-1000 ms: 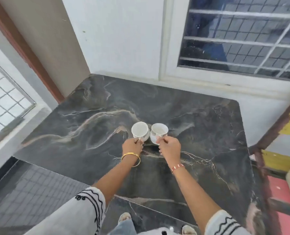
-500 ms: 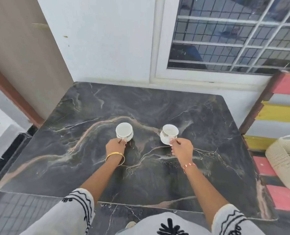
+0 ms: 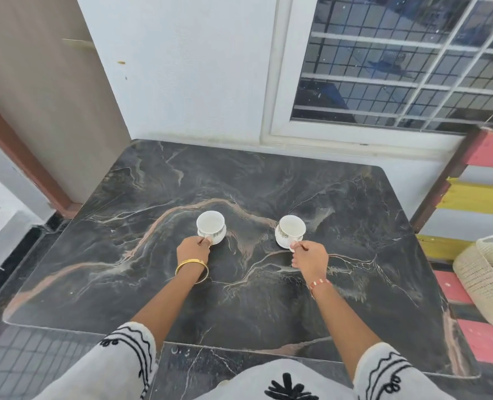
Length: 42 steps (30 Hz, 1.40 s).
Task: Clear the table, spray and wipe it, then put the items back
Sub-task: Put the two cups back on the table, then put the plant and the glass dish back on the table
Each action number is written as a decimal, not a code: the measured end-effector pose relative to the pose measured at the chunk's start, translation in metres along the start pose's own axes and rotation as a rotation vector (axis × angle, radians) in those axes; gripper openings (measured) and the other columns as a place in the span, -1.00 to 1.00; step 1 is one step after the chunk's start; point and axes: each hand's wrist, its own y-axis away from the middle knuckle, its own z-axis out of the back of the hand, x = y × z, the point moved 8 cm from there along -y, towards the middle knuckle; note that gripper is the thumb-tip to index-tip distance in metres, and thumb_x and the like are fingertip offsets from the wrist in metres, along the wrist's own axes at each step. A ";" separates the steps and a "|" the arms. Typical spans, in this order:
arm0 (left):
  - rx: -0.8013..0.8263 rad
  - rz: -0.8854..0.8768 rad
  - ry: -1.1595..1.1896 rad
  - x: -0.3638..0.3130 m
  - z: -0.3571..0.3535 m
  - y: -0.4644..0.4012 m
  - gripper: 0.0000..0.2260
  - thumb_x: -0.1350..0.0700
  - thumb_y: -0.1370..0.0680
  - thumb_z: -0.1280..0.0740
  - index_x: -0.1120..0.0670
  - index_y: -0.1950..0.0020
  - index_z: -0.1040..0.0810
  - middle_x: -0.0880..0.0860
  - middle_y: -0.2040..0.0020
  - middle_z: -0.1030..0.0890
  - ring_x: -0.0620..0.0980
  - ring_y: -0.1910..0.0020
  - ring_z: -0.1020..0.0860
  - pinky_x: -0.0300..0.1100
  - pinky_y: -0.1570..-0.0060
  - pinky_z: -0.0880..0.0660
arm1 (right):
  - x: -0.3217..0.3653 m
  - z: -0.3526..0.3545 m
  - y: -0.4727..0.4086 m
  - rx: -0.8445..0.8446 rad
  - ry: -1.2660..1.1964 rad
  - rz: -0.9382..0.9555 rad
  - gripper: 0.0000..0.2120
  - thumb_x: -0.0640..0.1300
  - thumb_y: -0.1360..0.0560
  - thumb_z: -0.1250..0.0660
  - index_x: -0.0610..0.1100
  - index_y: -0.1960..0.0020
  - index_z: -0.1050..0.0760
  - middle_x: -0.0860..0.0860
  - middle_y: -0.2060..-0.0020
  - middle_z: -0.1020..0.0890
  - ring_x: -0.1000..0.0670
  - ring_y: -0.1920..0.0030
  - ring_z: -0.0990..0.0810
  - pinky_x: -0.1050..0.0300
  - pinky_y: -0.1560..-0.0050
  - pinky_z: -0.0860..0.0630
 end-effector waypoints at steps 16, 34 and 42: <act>-0.245 -0.358 -0.088 -0.041 0.005 0.042 -0.71 0.19 -0.51 -0.27 0.21 -0.21 -0.46 0.24 -0.25 -0.46 0.22 -0.30 -0.36 0.14 -0.43 -0.10 | 0.012 0.027 0.022 -0.037 0.356 0.145 -0.63 -0.09 -0.54 -0.25 -0.25 -0.28 -0.46 -0.16 -0.20 -0.53 -0.13 -0.21 -0.50 0.04 -0.21 -0.39; 0.177 -0.782 -0.119 -0.150 -0.213 0.193 -0.71 0.09 -0.52 -0.17 0.16 -0.19 -0.47 0.14 -0.23 -0.48 0.17 -0.39 -0.31 0.11 -0.47 -0.05 | -0.053 0.219 0.010 -0.156 0.490 0.170 -0.60 -0.07 -0.57 -0.21 -0.20 -0.36 -0.40 -0.13 -0.44 -0.30 -0.11 -0.45 -0.24 0.05 -0.43 -0.17; 0.380 -0.824 -0.103 -0.198 -0.359 0.304 -0.72 0.09 -0.54 -0.16 0.13 -0.22 -0.44 0.10 -0.25 -0.47 0.11 -0.43 -0.26 -0.01 -0.48 0.09 | -0.141 0.365 -0.001 -0.235 0.468 0.092 -0.60 -0.07 -0.56 -0.22 -0.21 -0.35 -0.41 -0.13 -0.41 -0.37 -0.13 -0.44 -0.24 -0.04 -0.45 -0.19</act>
